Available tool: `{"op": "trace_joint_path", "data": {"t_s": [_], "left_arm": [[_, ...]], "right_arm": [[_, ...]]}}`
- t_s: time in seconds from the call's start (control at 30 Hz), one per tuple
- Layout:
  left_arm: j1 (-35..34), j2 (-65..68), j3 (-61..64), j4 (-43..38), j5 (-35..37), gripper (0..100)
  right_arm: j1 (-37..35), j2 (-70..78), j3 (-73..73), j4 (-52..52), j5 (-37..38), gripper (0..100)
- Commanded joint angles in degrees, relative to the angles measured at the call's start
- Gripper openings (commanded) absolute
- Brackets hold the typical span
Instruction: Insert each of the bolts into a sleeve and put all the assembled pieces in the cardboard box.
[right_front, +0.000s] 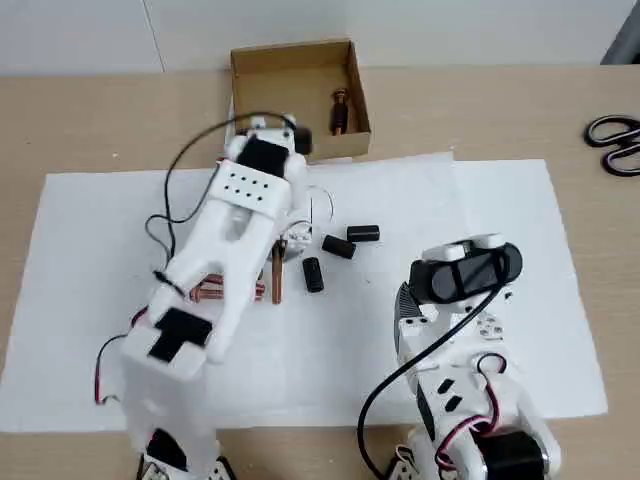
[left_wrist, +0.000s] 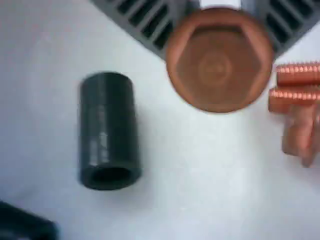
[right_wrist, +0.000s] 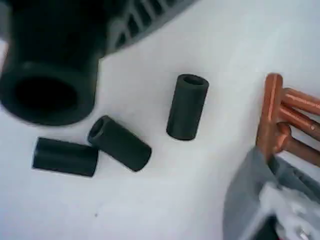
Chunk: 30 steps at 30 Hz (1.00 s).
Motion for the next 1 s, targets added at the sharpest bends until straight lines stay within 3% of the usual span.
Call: {"op": "trace_joint_path", "data": {"t_s": [0.0, 0.57, 0.97], "left_arm": [[0.1, 3.4, -3.1, -0.2, -0.7, 1], [-0.1, 22.2, -18.5, -0.1, -0.7, 1], [-1.7, 27.3, -19.6, 0.0, -0.7, 1]], "right_arm": [[0.5, -1.1, -3.3, 0.4, -0.4, 0.5], [0.5, -2.1, -3.3, 0.4, -0.4, 0.5], [0.5, -2.1, -3.3, 0.4, -0.4, 0.5]]}}
